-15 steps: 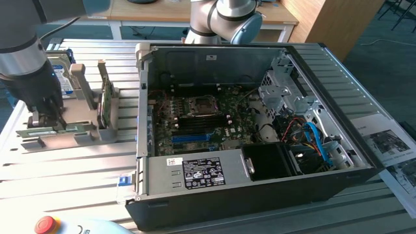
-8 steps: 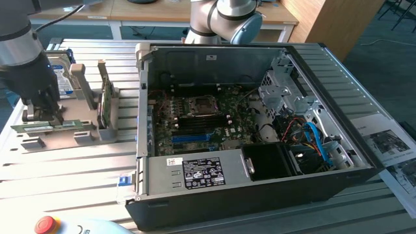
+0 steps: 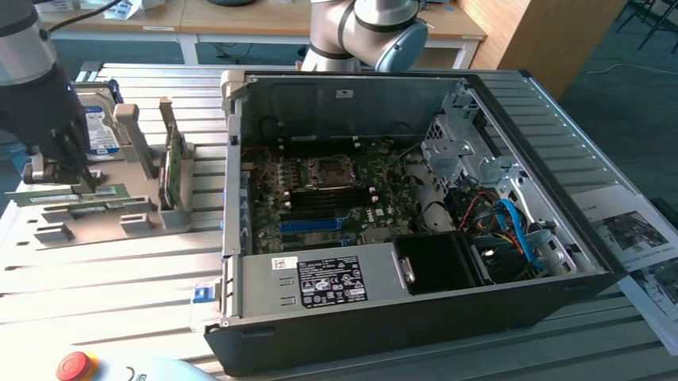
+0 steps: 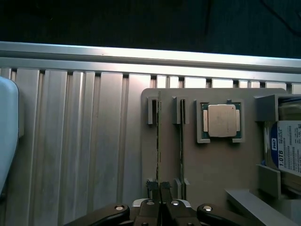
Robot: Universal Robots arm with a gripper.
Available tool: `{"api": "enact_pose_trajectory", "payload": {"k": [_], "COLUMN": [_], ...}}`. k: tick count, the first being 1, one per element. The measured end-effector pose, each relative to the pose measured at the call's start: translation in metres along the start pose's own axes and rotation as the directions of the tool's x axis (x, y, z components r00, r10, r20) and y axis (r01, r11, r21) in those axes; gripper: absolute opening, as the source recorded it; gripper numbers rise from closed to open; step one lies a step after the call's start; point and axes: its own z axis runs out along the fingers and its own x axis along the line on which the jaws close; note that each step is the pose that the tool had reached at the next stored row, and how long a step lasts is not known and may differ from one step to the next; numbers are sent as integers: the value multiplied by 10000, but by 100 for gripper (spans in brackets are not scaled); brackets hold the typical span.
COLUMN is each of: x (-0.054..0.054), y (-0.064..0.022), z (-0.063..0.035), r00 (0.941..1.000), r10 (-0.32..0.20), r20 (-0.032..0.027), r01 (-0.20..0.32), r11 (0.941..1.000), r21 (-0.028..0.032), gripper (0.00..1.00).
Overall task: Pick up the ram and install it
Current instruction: 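Pick up the ram and move it above insertion slot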
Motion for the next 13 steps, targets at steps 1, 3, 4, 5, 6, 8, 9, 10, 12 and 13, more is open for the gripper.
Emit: {"api": "enact_pose_trajectory", "payload": {"k": [1, 3, 4, 5, 6, 8, 9, 10, 12, 13], "x": [0, -1, -2, -2, -2, -4, -4, -5, -5, -6], "y": [2, 4, 5, 6, 7, 10, 11, 12, 15, 16], "z": [-31, -88, -118, -147, -178, -241, -272, -301, -361, -392], "r00": [10000, 10000, 10000, 10000, 10000, 10000, 10000, 10000, 10000, 10000], "r10": [0, 1, 0, 0, 0, 1, 1, 1, 1, 1], "r20": [-2, -6, -8, -10, -13, -18, -21, -23, -31, -35], "r01": [0, -1, 0, 0, 0, -1, -1, -1, -1, -1], "r11": [10000, 10000, 10000, 10000, 10000, 10000, 10000, 10000, 10000, 10000], "r21": [0, 0, -1, 0, -1, -1, 0, 0, -1, 0], "gripper": [12, 12, 12, 12, 12, 12, 12, 12, 12, 12]}}
